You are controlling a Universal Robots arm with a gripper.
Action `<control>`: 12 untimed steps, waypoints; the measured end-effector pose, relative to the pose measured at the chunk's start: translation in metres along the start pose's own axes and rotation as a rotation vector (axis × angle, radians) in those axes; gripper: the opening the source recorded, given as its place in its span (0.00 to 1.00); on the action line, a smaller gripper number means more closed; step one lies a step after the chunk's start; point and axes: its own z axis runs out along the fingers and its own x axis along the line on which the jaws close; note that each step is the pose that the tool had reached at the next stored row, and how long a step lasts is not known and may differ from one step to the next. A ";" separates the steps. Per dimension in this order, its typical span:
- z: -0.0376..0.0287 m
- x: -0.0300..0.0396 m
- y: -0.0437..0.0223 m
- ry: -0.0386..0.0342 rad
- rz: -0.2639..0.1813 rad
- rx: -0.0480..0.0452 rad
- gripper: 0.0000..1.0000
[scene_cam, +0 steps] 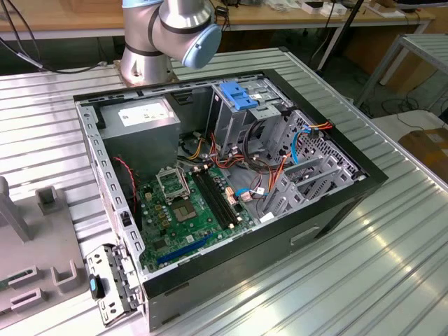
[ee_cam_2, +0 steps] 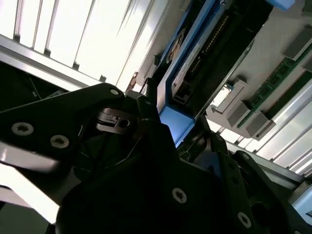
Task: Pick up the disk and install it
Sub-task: 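Pick up the disk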
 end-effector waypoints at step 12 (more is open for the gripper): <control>0.0011 0.0026 -0.0001 0.0001 0.000 -0.0001 0.47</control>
